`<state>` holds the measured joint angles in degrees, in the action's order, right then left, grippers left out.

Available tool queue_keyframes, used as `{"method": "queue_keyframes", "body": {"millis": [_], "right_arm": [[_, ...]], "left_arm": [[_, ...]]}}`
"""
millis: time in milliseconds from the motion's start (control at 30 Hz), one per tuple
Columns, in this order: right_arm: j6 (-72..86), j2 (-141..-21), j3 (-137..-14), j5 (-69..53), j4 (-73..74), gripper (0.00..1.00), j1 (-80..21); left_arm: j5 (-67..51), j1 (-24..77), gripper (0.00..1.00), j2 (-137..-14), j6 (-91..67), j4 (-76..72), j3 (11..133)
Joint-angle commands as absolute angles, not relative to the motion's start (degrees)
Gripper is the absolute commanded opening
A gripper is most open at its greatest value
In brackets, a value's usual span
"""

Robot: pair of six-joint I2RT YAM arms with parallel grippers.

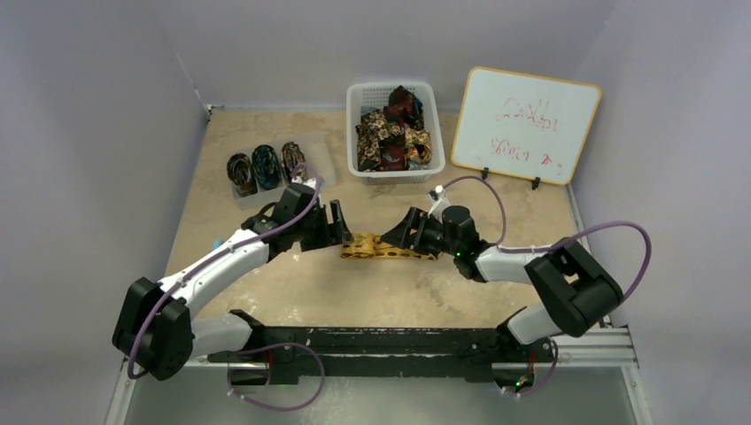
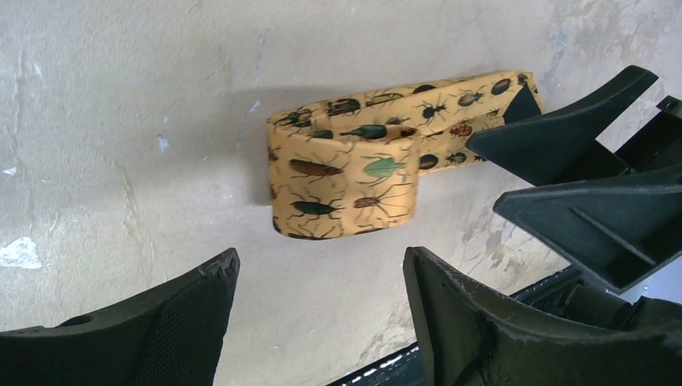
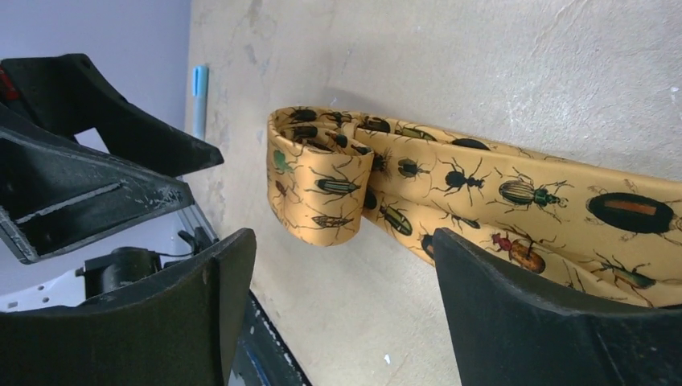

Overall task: Roll the ties
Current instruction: Roll the tie at the center of the board.

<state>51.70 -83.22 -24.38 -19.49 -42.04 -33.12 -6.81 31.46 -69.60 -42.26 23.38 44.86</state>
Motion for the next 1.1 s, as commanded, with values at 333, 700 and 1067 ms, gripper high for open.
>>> {"method": "queue_keyframes", "body": {"millis": [333, 700, 1067], "right_arm": [[49.39, -94.72, -35.88, -21.95, -38.91, 0.72, -35.91], [49.10, -96.89, -37.11, -21.49, -38.22, 0.62, -38.05], [48.90, -98.35, -36.81, -21.83, -36.84, 0.38, -37.93]], "left_arm": [[-20.12, 22.57, 0.73, -68.16, -42.10, 11.34, 36.06], [-20.54, 21.67, 0.73, -68.63, -42.10, 11.12, 35.43], [-22.61, 21.62, 0.73, -69.40, -41.57, 9.79, 34.91]]}}
